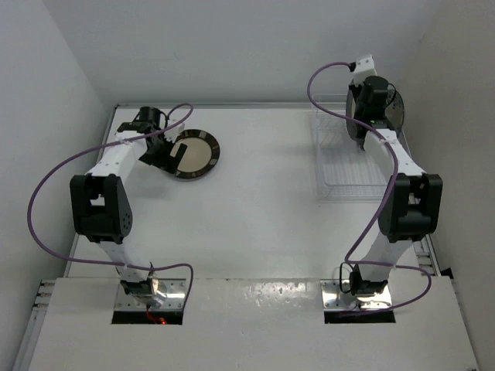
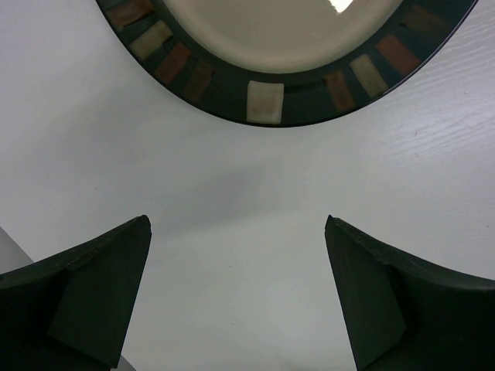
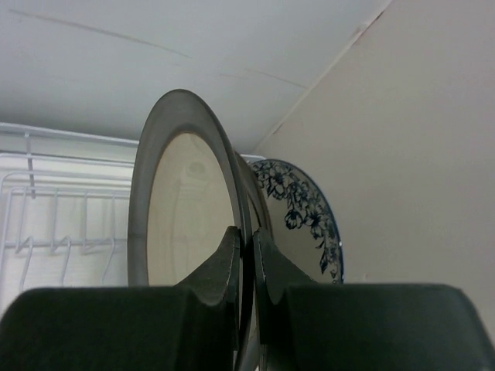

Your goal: Load the plates into the dish rack

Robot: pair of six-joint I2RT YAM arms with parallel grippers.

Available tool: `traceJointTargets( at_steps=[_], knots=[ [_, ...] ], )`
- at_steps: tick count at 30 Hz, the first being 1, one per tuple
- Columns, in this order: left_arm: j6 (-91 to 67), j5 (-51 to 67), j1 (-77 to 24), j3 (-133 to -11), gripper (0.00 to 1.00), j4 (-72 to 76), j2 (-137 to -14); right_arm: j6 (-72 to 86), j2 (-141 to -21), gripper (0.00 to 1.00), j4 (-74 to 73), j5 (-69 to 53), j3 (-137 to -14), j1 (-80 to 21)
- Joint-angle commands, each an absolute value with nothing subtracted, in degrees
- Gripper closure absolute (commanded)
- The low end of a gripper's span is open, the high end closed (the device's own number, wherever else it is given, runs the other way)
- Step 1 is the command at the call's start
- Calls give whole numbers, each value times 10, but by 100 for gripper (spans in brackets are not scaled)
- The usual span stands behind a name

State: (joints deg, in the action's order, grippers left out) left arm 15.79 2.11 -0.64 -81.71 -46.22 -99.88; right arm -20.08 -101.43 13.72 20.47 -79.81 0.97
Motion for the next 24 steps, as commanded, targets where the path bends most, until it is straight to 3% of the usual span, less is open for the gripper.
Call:
traceJointTargets(
  at_steps=[1, 24],
  knots=[
    [155, 20, -1, -832, 0, -465, -991, -235, -979, 100, 272, 245, -867, 11],
    [155, 20, -1, -827, 0, -465, -991, -198, -943, 100, 286, 254, -776, 6]
  ],
)
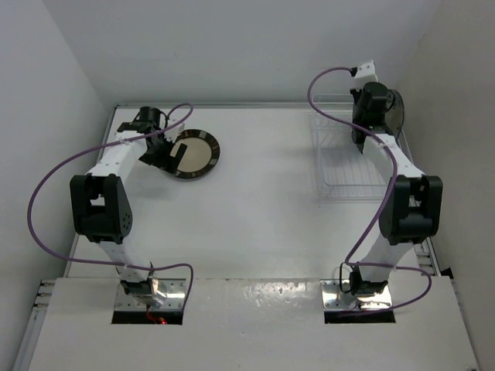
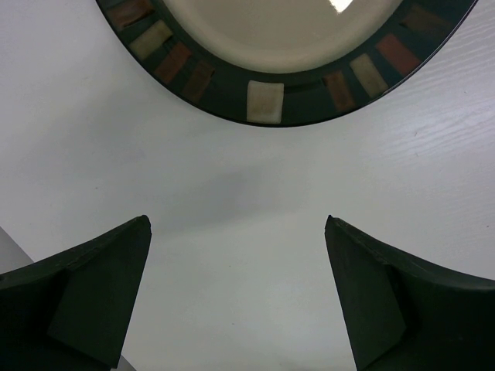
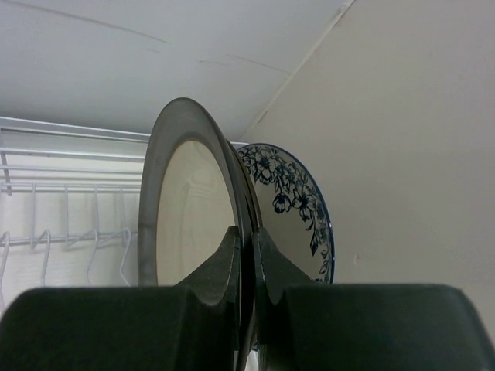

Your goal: Load the plates into the dish rack

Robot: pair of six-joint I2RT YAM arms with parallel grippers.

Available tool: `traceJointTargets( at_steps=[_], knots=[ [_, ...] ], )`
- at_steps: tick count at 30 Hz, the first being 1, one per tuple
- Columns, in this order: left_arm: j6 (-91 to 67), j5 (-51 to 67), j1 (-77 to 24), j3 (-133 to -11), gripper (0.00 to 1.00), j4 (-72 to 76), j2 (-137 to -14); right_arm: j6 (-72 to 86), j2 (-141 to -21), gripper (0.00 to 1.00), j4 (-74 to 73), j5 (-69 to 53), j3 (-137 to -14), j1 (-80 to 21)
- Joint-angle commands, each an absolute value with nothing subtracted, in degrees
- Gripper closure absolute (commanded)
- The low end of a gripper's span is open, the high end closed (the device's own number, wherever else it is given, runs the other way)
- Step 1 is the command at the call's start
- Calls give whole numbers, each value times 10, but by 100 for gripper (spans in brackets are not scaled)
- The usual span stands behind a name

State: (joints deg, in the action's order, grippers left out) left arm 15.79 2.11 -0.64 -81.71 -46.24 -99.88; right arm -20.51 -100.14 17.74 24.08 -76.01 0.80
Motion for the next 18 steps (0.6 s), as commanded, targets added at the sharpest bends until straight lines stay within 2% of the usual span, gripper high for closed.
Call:
traceJointTargets(
  at_steps=[1, 8, 17, 18],
  knots=[
    [155, 20, -1, -827, 0, -465, -991, -196, -944, 100, 284, 254, -773, 6],
    [155, 20, -1, -827, 0, -465, -991, -139, -957, 100, 251, 237, -735, 11],
    [155, 35, -1, -822, 0, -465, -1003, -74, -1005, 100, 210, 212, -750, 17],
    [155, 46, -1, -822, 0, -465, -1003, -75, -1005, 98, 207, 210, -752, 17]
  ],
)
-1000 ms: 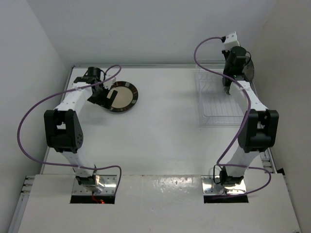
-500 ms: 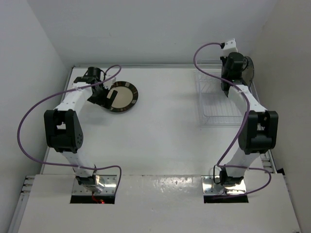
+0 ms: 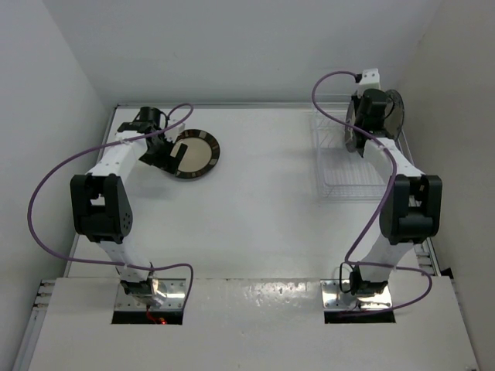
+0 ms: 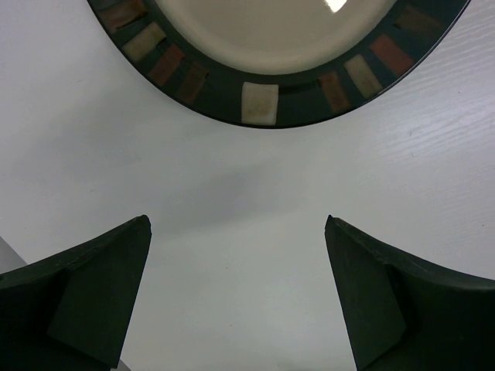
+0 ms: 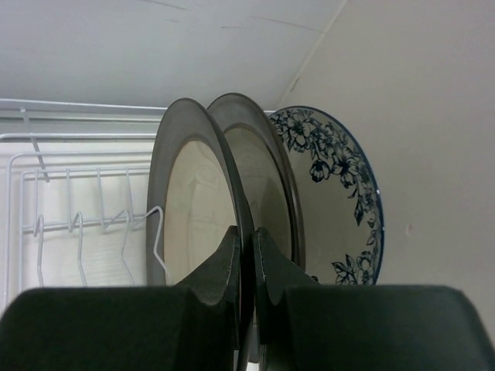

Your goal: Load the plates into the dish rack

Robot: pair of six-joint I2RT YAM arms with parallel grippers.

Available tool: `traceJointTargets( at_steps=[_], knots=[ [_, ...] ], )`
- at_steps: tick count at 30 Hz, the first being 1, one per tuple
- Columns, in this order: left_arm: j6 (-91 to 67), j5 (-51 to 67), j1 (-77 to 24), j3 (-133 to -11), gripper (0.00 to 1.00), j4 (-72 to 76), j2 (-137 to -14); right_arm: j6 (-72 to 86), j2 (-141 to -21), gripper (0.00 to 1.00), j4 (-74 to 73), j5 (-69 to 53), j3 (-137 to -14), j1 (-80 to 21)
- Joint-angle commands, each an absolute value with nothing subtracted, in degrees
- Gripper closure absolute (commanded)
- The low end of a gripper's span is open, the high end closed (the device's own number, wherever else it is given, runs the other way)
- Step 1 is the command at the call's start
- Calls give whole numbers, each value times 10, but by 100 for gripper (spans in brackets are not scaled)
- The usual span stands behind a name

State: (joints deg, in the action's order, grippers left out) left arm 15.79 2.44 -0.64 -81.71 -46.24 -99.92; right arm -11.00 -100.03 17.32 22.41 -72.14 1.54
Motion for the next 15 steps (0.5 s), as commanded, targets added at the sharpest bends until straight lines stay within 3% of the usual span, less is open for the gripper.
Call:
traceJointTargets(
  at_steps=[1, 8, 12, 13, 15],
  knots=[
    [155, 52, -1, -822, 0, -465, -1009, -77, -1006, 96, 202, 201, -756, 19],
    [113, 118, -1, -860, 0, -448, -1059, -149, -1023, 94, 243, 104, -739, 23],
    [102, 111, -1, -867, 0, -442, -1073, -140, -1029, 68, 222, 125, -752, 23],
    [95, 111, 4, -867, 0, -442, -1073, -141, -1027, 56, 221, 124, -750, 23],
    [88, 116, 10, -867, 0, -435, -1073, -148, -1015, 43, 219, 119, -743, 23]
  ],
)
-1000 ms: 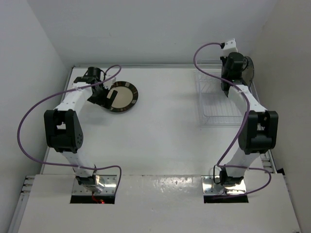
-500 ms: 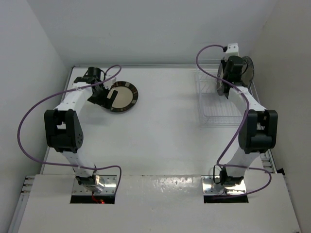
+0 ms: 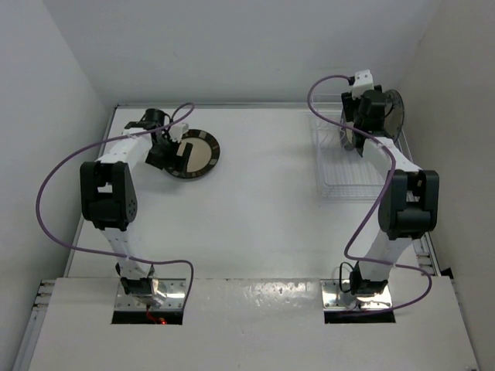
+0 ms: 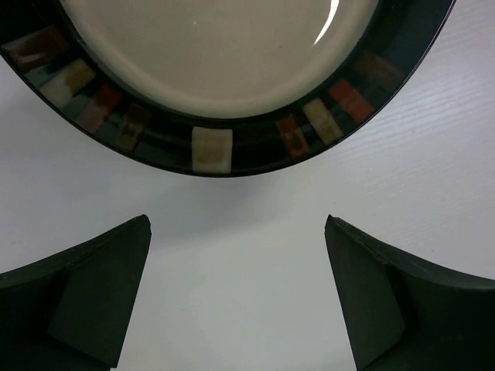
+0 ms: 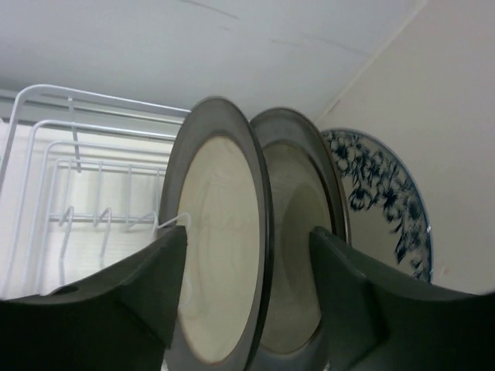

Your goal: Load the plates into the dish rack

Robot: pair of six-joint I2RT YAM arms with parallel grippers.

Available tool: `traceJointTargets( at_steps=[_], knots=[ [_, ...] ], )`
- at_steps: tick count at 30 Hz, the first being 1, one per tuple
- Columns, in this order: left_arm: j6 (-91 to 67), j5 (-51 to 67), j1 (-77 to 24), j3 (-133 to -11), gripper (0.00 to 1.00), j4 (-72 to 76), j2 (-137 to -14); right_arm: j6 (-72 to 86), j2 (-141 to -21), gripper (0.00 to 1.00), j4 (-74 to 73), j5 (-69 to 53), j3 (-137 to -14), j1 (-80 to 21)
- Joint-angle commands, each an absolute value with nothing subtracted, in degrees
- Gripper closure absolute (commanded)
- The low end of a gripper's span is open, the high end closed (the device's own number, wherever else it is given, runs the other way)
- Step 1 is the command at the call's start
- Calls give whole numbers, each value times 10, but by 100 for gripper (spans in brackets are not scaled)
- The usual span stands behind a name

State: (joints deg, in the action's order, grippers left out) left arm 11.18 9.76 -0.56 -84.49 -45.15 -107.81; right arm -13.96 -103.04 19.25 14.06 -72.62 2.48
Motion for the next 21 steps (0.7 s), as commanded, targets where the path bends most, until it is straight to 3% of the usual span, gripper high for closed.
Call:
traceJointTargets(
  at_steps=[1, 4, 6, 14, 21],
  knots=[
    [80, 123, 10, -867, 0, -428, -1073, -149, -1006, 33, 217, 117, -741, 21],
    [57, 147, 30, -873, 0, -418, -1081, -152, -984, 19, 208, 114, -743, 18],
    [39, 160, 40, -880, 0, -411, -1094, -152, -973, 16, 195, 114, -744, 13],
    [-83, 160, 83, -880, 0, -364, -1156, -159, -842, 15, 192, 131, -695, -55],
    [-123, 173, 83, -891, 9, -325, -1227, -146, -745, 15, 236, 138, -614, -114]
  ],
)
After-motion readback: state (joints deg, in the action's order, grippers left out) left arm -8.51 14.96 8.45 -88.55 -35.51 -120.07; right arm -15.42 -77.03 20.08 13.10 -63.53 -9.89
